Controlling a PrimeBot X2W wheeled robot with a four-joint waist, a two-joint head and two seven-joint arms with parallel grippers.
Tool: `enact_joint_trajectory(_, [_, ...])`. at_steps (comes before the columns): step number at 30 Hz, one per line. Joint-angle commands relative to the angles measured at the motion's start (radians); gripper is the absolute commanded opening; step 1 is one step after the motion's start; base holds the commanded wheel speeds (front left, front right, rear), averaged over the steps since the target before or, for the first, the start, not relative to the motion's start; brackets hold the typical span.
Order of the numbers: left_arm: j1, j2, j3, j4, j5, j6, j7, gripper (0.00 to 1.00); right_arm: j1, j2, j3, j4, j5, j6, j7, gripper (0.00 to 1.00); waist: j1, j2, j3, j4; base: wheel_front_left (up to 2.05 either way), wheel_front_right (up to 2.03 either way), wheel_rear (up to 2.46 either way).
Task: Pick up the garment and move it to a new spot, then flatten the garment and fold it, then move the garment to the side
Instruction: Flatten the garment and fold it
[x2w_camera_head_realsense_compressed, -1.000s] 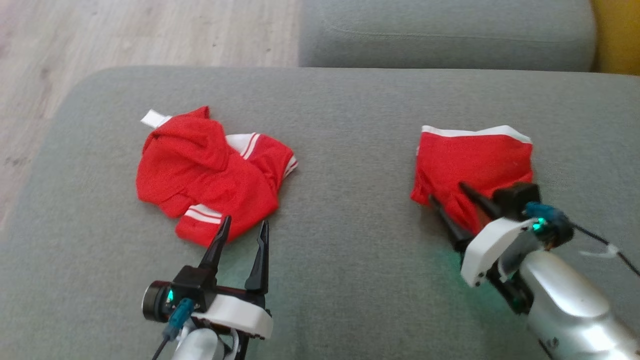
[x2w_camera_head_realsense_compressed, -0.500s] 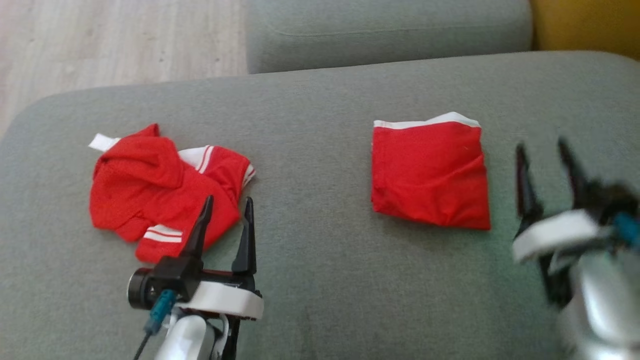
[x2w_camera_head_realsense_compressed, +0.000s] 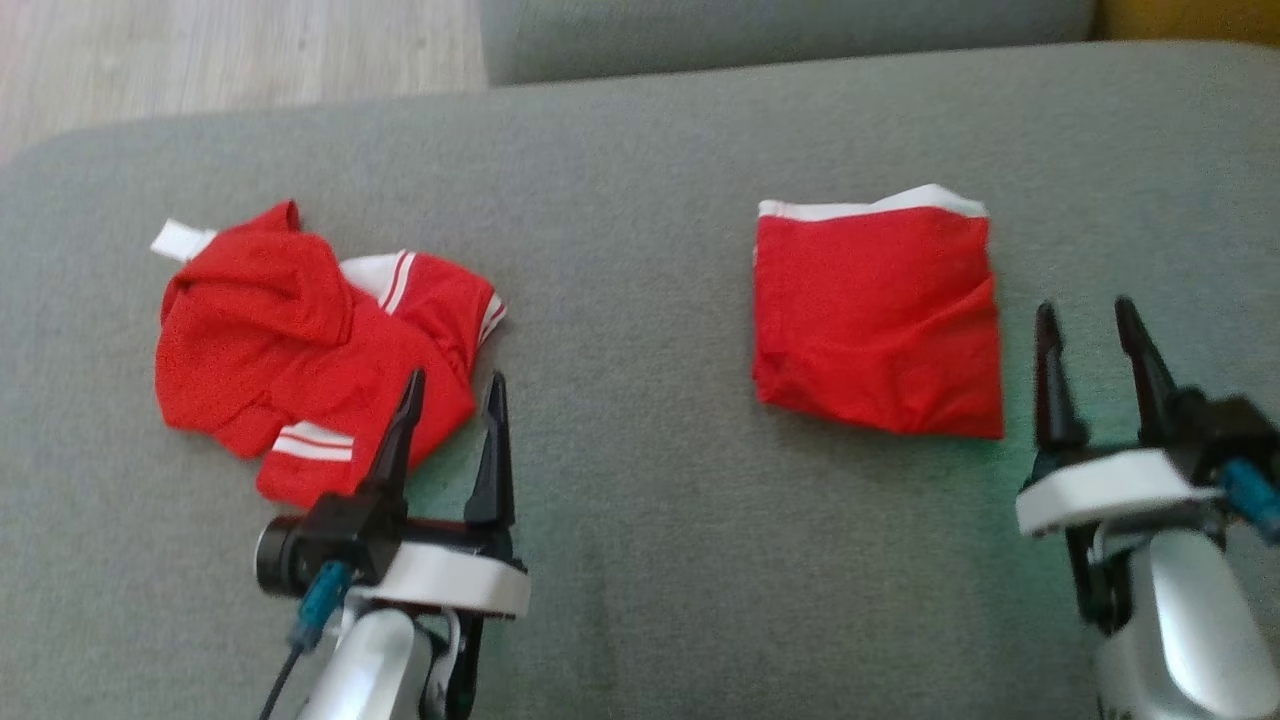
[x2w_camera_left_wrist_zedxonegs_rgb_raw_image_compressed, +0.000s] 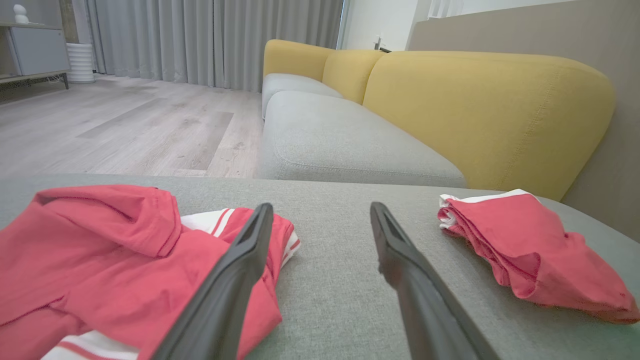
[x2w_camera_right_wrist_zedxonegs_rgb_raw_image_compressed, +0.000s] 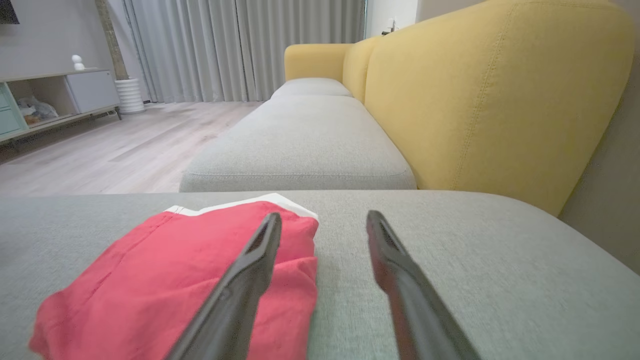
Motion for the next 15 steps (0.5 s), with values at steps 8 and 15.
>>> enact_joint_trajectory(8, [-0.099,0.004,0.007,-0.027,0.01,-0.006,-0.01,1.0,-0.189,0.0,-0.038,0.076,-0.057,-0.002,0.076,0.0,0.0,-0.0001,0.12,0.085,0.0,0.0,0.0])
enact_joint_trajectory(15, [-0.128,0.004,-0.016,-0.024,-0.002,-0.001,-0.01,1.0,-0.311,0.0,-0.041,0.274,-0.112,-0.002,0.129,0.0,0.0,-0.0001,0.156,0.131,0.0,0.0,0.0])
